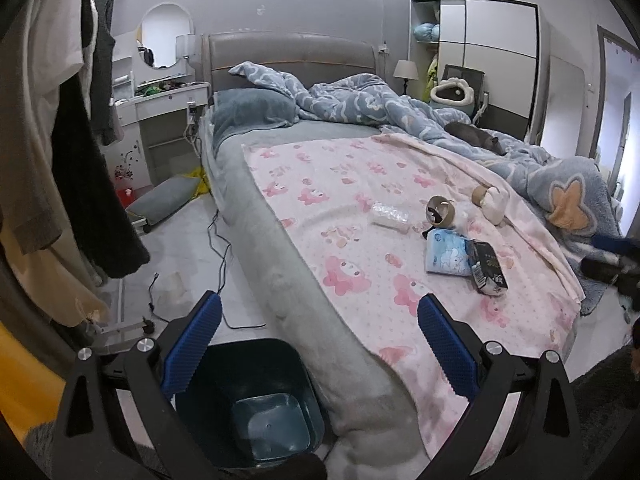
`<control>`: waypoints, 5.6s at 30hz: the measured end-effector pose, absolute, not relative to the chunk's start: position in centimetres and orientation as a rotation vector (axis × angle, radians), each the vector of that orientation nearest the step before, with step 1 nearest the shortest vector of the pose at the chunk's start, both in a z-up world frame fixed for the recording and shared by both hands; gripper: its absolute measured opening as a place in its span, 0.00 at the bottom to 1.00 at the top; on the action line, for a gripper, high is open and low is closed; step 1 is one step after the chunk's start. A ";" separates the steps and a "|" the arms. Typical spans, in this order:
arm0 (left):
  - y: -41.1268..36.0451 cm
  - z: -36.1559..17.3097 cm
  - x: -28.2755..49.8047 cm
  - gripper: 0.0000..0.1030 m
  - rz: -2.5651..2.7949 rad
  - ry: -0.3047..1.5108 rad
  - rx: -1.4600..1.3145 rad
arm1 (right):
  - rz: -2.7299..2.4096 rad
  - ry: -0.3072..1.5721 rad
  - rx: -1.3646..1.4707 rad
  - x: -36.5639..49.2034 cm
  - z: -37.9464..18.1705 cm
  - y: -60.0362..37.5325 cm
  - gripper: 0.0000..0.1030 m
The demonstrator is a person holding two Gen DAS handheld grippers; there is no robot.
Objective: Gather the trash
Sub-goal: 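Grasp the black tissue pack with the right tool while the left tool approaches the diaper pack, then grasp the blue diaper pack with the left tool while the right tool carries the tissue pack, then drop the diaper pack and tissue pack into the teal bin, opening both tools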
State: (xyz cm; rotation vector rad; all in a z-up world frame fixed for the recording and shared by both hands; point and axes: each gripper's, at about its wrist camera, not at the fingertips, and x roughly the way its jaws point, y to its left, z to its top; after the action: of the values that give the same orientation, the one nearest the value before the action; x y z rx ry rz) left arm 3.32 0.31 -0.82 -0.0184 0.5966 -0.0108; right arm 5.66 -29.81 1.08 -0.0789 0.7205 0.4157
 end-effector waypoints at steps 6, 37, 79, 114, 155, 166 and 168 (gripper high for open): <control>0.1 -1.1 4.7 0.97 -0.066 0.599 -0.017 | 0.429 0.776 -0.092 7.7 -1.2 -27.7 0.97; -3.1 -4.9 14.6 0.96 -0.295 0.659 0.007 | 0.363 0.890 0.093 17.4 -8.0 -26.4 0.69; -15.0 -10.3 20.8 0.74 -0.296 0.851 0.053 | 0.663 0.616 0.398 13.3 -2.4 -37.2 0.60; 6.0 -9.6 15.5 0.73 -0.061 0.896 -0.201 | 0.826 0.631 0.316 14.2 0.3 -17.5 0.60; 21.1 -17.6 9.7 0.86 0.080 1.227 -0.256 | 0.738 1.066 -0.152 14.8 -11.5 3.8 0.60; 23.9 -14.7 8.9 0.80 0.092 1.072 -0.265 | 0.715 1.200 -0.255 14.8 -17.5 7.1 0.60; 24.0 -13.9 8.7 0.79 0.081 1.029 -0.259 | 0.717 1.217 -0.279 14.6 -18.3 7.6 0.60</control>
State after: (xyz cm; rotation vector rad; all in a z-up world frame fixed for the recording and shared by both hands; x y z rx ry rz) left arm 8.72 24.01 -13.89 -0.2591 1.0293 0.0810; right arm 14.59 7.57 -18.30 -0.2786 1.2174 0.7173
